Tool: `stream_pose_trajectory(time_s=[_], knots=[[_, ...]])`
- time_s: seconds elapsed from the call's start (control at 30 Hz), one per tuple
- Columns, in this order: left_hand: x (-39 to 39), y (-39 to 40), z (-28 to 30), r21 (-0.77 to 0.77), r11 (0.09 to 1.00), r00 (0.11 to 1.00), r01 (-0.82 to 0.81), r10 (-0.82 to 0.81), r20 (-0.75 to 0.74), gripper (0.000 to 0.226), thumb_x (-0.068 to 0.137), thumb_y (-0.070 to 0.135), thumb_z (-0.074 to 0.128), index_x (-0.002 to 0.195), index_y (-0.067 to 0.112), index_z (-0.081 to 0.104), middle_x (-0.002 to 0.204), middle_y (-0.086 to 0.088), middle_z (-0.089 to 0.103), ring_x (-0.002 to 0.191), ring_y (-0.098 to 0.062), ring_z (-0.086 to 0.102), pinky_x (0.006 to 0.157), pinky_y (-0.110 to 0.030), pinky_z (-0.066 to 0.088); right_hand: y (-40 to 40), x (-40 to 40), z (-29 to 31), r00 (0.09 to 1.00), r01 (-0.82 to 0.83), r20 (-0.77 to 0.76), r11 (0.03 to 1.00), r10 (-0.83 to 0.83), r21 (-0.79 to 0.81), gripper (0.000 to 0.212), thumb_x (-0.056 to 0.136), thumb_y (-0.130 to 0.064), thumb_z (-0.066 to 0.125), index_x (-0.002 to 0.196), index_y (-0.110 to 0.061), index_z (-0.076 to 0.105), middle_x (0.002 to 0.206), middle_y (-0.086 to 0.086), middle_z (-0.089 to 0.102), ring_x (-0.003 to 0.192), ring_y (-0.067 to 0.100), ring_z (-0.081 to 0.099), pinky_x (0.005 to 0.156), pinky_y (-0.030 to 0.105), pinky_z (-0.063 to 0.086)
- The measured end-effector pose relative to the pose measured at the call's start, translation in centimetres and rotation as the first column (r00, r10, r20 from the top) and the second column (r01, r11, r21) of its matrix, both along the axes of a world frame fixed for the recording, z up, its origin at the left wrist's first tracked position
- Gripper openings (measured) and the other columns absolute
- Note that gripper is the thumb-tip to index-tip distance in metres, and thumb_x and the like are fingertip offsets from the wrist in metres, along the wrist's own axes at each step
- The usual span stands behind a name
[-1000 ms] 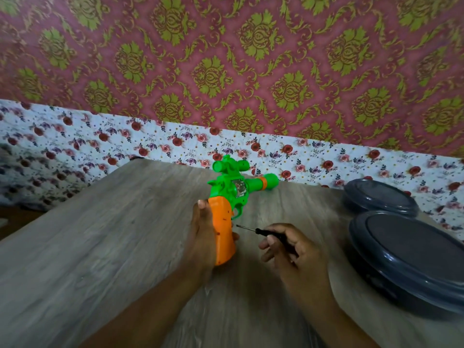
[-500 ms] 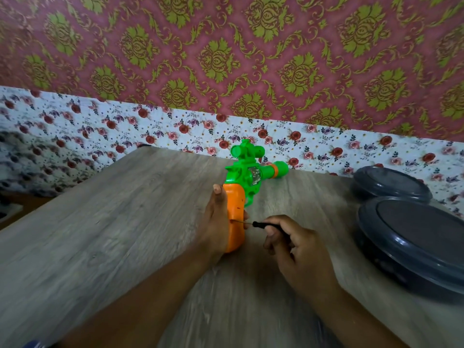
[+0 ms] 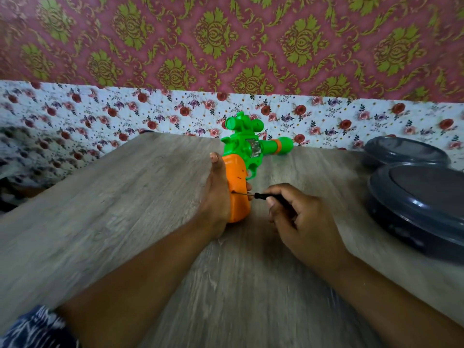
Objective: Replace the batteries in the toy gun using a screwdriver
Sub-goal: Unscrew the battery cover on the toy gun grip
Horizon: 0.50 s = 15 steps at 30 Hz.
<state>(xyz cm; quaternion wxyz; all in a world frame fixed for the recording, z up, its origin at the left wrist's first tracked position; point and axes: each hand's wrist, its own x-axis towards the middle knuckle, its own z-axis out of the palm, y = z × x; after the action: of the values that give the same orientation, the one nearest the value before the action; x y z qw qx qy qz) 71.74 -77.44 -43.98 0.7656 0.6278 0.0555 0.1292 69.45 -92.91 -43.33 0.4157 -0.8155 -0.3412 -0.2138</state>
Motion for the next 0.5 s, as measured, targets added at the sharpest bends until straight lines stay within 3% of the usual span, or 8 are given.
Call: stream_pose_trajectory(time_s=[0.13,0.33,0.5], knots=[[-0.1,0.1,0.0,-0.008,1.000,1.000,0.012,-0.013,-0.007,0.073,0.089,0.066,0.008,0.108,0.018,0.060,0.078,-0.007,0.067,0.066,-0.014,0.065,0.064,-0.030,0.051,0.2,0.0,-0.1,0.999,0.002,-0.043,0.998,0.001,0.061,0.031,0.085,-0.039,0.041,0.097,-0.021,0.063,0.059,0.000,0.060,0.049,0.018,0.058,0.048,0.044,0.048],[0.1,0.2,-0.3,-0.004,0.999,0.999,0.043,-0.043,-0.032,0.094,0.075,0.075,0.012,0.122,0.008,0.056,0.078,-0.007,0.066,0.065,-0.016,0.064,0.063,-0.029,0.051,0.7,0.1,-0.2,0.995,-0.039,-0.084,0.989,0.052,0.146,0.022,0.086,-0.033,0.048,0.095,-0.021,0.065,0.057,-0.012,0.057,0.048,0.013,0.057,0.047,0.037,0.048],[-0.1,0.1,-0.3,0.148,0.989,1.000,-0.021,0.019,0.017,0.106,0.066,0.085,0.011,0.130,0.010,0.050,0.078,-0.003,0.069,0.066,-0.015,0.067,0.072,-0.036,0.052,1.2,-0.2,-0.2,0.977,-0.113,-0.149,0.964,0.152,0.242,0.024,0.090,-0.039,0.043,0.088,-0.021,0.059,0.056,-0.002,0.058,0.044,0.011,0.056,0.044,0.024,0.046]])
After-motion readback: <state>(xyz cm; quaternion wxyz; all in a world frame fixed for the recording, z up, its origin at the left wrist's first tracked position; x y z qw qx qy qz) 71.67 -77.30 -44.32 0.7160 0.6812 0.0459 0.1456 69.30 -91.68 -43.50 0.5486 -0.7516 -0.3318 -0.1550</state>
